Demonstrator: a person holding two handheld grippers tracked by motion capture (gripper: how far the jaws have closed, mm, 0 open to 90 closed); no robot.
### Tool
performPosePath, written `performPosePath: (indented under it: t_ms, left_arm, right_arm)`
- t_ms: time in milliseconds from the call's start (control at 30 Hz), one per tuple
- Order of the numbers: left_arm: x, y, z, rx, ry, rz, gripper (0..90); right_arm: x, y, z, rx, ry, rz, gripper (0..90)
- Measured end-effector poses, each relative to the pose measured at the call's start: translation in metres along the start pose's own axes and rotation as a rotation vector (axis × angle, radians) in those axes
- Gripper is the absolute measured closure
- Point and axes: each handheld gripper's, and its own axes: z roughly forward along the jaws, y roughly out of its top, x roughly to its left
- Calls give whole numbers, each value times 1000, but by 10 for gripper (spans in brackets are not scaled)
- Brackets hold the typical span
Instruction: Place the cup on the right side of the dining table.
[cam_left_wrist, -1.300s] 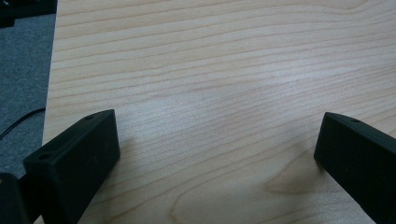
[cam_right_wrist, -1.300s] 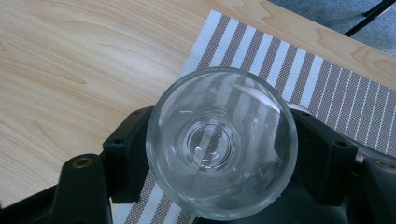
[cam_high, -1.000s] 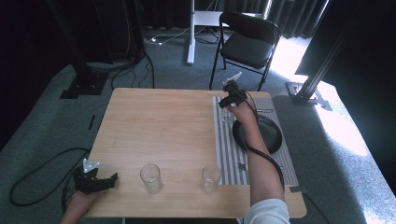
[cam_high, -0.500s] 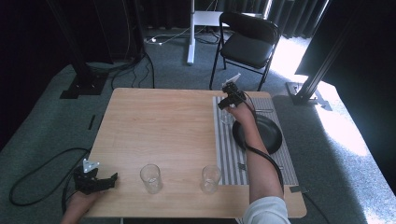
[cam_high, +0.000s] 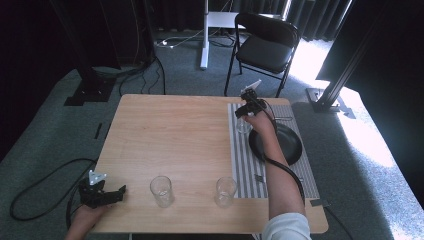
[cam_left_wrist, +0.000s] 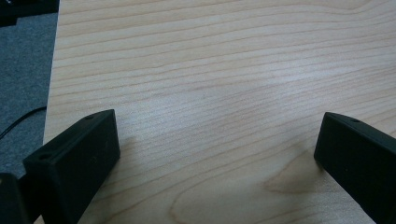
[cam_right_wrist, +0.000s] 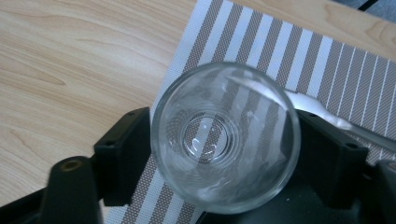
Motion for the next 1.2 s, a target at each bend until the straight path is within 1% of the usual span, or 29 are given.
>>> performPosePath:
  t_ms: [33, 100, 133, 233, 267, 300, 400, 567, 633, 833, 1000, 1167, 1200]
  left_arm:
    - [0, 0, 0, 0, 0, 0, 5]
    - [0, 0, 0, 1, 0, 0, 4]
    - [0, 0, 0, 0, 0, 0, 5]
    - [0, 0, 0, 0, 0, 0, 5]
    - [0, 0, 0, 1, 1, 0, 4]
    - [0, 0, 0, 1, 1, 0, 4]
    - [0, 0, 0, 1, 0, 0, 4]
    - [0, 0, 0, 0, 0, 0, 4]
    - [0, 0, 0, 0, 0, 0, 4]
    - [0, 0, 0, 0, 0, 0, 4]
    - [0, 0, 0, 1, 1, 0, 4]
    - [0, 0, 0, 0, 0, 0, 4]
    - [0, 0, 0, 1, 1, 0, 4]
  right_arm:
    - [-1, -1, 0, 1, 16, 12, 186]
    - [0, -2, -1, -1, 13, 11, 181]
    - [1, -3, -3, -8, 19, 25, 164]
    - [1, -5, -3, -8, 11, 22, 164]
    - [0, -8, -4, -18, 20, 38, 165]
    - [0, -9, -5, -23, 15, 44, 164]
    - [-1, -14, -6, -34, 20, 52, 165]
    - [-1, -19, -9, -53, 27, 56, 165]
    - [0, -21, -9, -52, 30, 54, 164]
    - [0, -27, -10, -61, 25, 62, 164]
    - [-2, -35, -13, -73, 38, 60, 165]
    - [0, -42, -16, -84, 45, 57, 165]
    - [0, -44, -18, -89, 57, 55, 165]
